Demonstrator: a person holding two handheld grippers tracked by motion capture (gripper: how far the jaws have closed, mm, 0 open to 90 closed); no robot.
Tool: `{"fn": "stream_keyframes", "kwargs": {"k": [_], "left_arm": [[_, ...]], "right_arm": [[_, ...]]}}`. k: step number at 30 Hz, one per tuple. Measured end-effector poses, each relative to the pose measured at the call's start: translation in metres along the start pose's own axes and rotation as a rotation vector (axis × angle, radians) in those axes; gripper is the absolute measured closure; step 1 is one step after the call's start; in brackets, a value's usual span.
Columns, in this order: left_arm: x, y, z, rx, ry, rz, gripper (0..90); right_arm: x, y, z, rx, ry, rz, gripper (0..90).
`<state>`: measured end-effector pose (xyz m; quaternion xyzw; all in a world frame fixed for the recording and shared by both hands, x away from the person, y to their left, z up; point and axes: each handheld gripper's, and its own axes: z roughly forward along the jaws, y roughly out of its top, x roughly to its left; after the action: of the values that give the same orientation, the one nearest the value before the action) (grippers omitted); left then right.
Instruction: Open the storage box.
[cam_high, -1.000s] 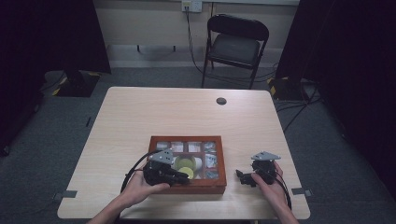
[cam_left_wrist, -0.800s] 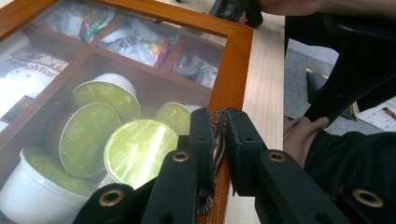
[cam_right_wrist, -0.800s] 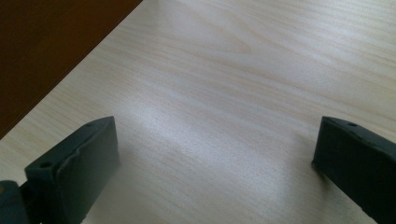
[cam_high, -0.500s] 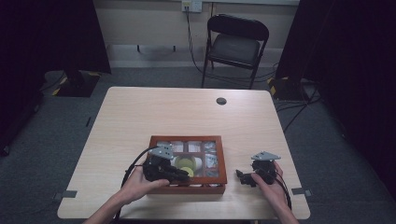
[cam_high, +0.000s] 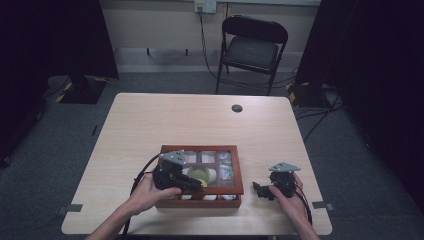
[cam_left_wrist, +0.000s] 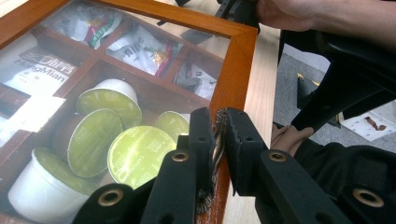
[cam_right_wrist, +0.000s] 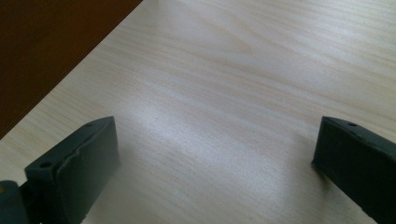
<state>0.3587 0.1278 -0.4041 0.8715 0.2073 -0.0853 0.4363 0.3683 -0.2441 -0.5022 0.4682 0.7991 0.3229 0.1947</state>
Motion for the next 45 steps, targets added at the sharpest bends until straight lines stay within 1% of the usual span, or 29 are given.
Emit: {"fn": "stream_keyframes", "kwargs": {"k": [3, 6, 7, 13, 16, 17, 20, 21, 24, 27, 28, 30, 31, 32, 33, 36, 38, 39, 41, 43, 45], "left_arm": [[0.000, 0.002, -0.002, -0.005, -0.001, -0.006, 81.2], [0.000, 0.005, -0.004, -0.002, -0.002, -0.014, 81.3], [0.001, 0.006, -0.005, 0.012, -0.009, -0.013, 81.2], [0.001, 0.009, -0.005, 0.013, -0.007, -0.020, 81.2], [0.001, 0.011, -0.006, 0.023, -0.005, -0.013, 81.3], [0.001, 0.011, -0.007, 0.018, -0.008, -0.020, 81.3], [0.001, 0.014, -0.009, 0.020, -0.002, -0.015, 81.2], [0.000, 0.015, -0.009, 0.010, -0.001, -0.016, 81.2], [0.001, 0.020, -0.012, 0.017, 0.000, -0.002, 81.2], [0.001, 0.023, -0.014, 0.016, 0.005, -0.003, 81.2], [0.001, 0.025, -0.016, 0.009, 0.005, -0.013, 81.1], [0.001, 0.026, -0.017, 0.007, 0.003, -0.014, 81.1], [0.003, 0.027, -0.018, 0.005, -0.004, -0.018, 81.1], [0.003, 0.028, -0.018, 0.009, 0.001, -0.021, 81.2], [0.004, 0.029, -0.019, 0.005, -0.008, -0.026, 81.2], [0.004, 0.032, -0.021, 0.009, -0.005, -0.028, 81.1], [0.004, 0.035, -0.023, -0.002, 0.002, -0.037, 81.1], [0.003, 0.037, -0.025, 0.002, 0.012, -0.027, 81.0], [0.003, 0.038, -0.026, 0.002, 0.013, -0.024, 81.0], [0.005, 0.038, -0.026, -0.008, 0.006, -0.033, 81.0], [0.006, 0.040, -0.027, -0.003, 0.001, -0.031, 81.1]], "right_arm": [[0.000, 0.000, 0.000, 0.000, 0.000, 0.000, 0.0], [0.000, 0.000, 0.000, 0.001, 0.000, 0.001, 0.0], [0.000, 0.000, 0.000, 0.001, 0.000, 0.000, 0.0], [0.000, 0.000, 0.000, 0.000, 0.000, 0.000, 0.0], [0.000, 0.000, 0.000, 0.001, 0.000, 0.001, 0.0], [0.000, 0.000, 0.000, 0.001, 0.000, 0.001, 0.0], [0.000, 0.000, 0.000, 0.000, 0.000, -0.001, 0.0], [0.000, 0.000, 0.000, 0.001, 0.000, -0.001, 0.0], [0.000, 0.000, 0.000, 0.001, 0.000, -0.001, 0.0], [0.000, 0.000, 0.000, 0.001, 0.000, -0.001, 0.0], [0.000, 0.000, 0.000, 0.000, 0.000, -0.001, 0.0], [0.000, 0.000, 0.000, 0.001, 0.000, -0.001, 0.0], [0.000, 0.000, 0.000, 0.001, 0.000, -0.001, 0.0], [0.000, 0.000, 0.000, 0.001, 0.000, -0.001, 0.0], [0.000, 0.000, 0.000, 0.000, 0.000, -0.002, 0.0], [0.000, 0.000, 0.000, 0.000, 0.000, -0.001, 0.0], [0.000, 0.000, 0.000, 0.001, 0.000, -0.001, 0.0], [0.000, 0.000, 0.000, 0.000, 0.000, -0.002, 0.0], [0.000, 0.000, 0.000, 0.000, 0.000, -0.001, 0.0], [0.000, 0.000, 0.000, 0.000, 0.000, -0.001, 0.0], [0.000, 0.000, 0.000, 0.000, 0.000, -0.001, 0.0]]}}
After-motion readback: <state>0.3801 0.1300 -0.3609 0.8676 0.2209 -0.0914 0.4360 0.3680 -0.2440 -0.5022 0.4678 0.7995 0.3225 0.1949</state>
